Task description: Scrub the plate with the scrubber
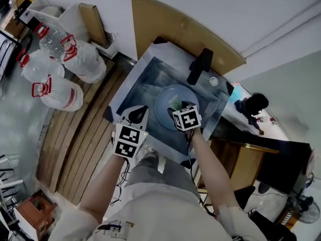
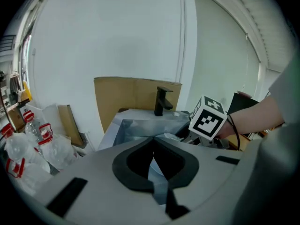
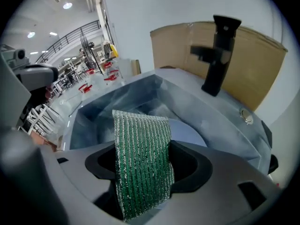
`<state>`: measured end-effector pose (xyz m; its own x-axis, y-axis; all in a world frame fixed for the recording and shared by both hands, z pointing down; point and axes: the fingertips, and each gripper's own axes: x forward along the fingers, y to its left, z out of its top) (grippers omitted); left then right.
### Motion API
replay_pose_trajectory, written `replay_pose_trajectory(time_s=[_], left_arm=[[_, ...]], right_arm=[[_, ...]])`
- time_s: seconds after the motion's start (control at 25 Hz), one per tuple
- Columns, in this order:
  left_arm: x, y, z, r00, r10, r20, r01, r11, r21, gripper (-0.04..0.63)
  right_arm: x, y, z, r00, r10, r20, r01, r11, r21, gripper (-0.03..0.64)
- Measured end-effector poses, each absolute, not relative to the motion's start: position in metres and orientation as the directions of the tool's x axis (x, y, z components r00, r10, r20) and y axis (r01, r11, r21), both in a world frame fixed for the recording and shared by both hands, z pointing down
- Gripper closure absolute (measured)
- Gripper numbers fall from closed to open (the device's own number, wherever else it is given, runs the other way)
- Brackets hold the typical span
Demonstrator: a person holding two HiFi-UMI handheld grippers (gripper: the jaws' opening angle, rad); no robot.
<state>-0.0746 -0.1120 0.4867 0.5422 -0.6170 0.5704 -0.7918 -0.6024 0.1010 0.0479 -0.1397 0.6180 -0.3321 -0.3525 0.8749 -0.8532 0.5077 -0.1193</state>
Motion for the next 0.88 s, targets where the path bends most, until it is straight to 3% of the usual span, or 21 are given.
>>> replay_pose_trajectory(time_s=[0.44,0.88], left_arm=[[-0.057,-0.139,0.548,0.517,-0.554,0.652,-0.823,-0.530,0.203,0.578],[-0.050,-0.148,0.583,0.501,-0.522,0.690,-0.838,-0.492,0.235,0.578]], right_arm=[[0.064,-0.163,0.725,-0.268,-0.233,0.935,-0.839,0.533,-0.107,0.282],[0.061,-0.175,0.717,-0.392,-0.231,0.891,-0.812,0.541,-0.217,0.255]])
